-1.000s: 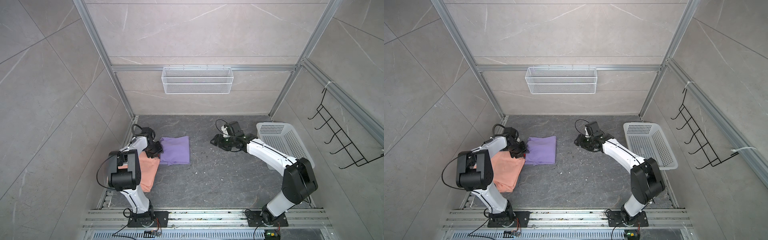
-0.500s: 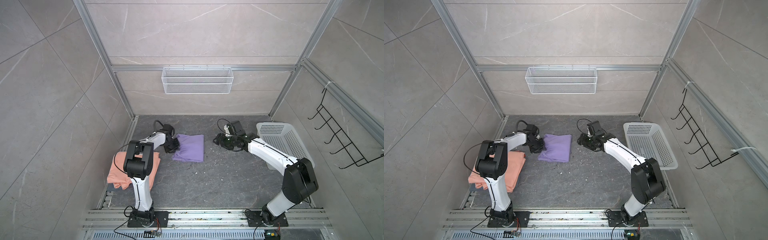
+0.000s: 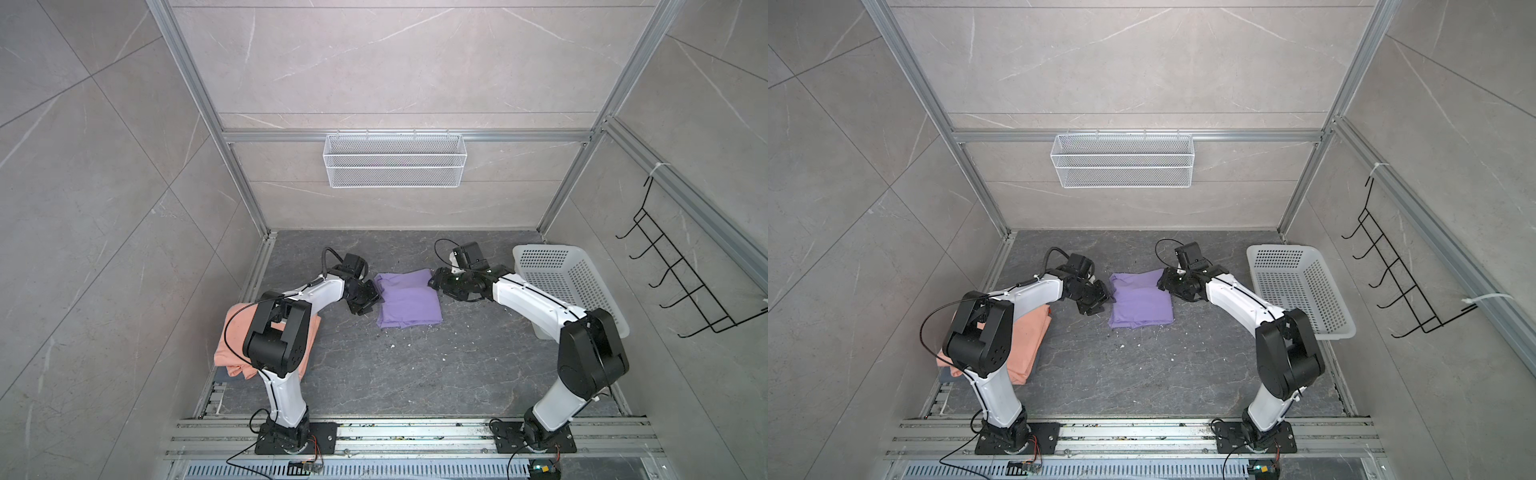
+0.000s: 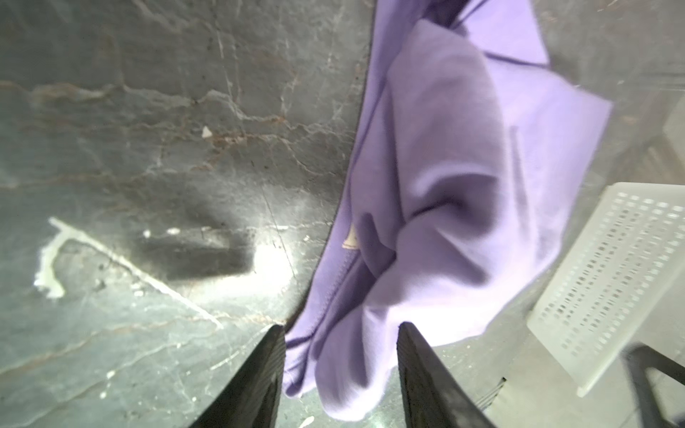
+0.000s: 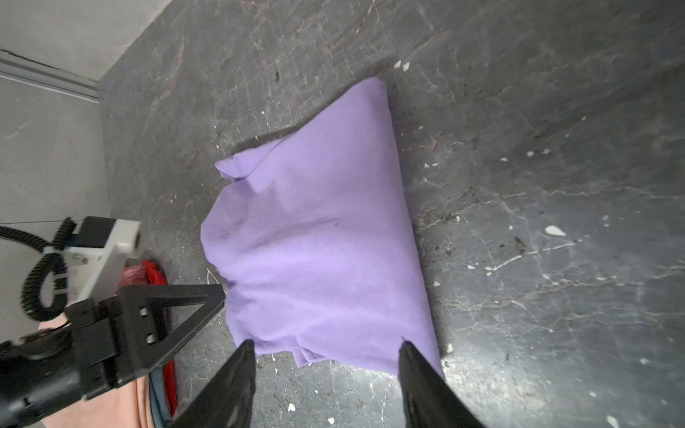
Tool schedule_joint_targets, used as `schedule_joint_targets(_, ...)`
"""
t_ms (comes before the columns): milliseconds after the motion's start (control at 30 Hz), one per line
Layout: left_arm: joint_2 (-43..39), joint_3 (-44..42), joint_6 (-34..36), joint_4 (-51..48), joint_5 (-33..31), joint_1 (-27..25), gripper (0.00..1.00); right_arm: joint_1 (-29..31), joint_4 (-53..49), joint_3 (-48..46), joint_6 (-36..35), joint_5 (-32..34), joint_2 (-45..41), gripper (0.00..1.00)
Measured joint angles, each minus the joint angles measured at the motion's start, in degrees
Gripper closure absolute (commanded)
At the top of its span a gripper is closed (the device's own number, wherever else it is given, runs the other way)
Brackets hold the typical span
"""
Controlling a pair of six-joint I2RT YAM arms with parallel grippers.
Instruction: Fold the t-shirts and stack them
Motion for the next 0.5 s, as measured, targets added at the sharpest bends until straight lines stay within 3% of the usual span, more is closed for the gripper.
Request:
schedule_joint_targets(367, -0.7, -7.4, -6.7, 4.1, 1.8, -2.8, 0.44, 1.3, 4.3, -3.1, 6.1, -2.3, 2.2, 0.36)
schedule_joint_targets(500, -0.7, -8.1, -9.0, 6.0, 2.7, -3.1, 0.50, 1.3, 4.3, -5.0, 8.0, -2.3, 1.0, 0.35)
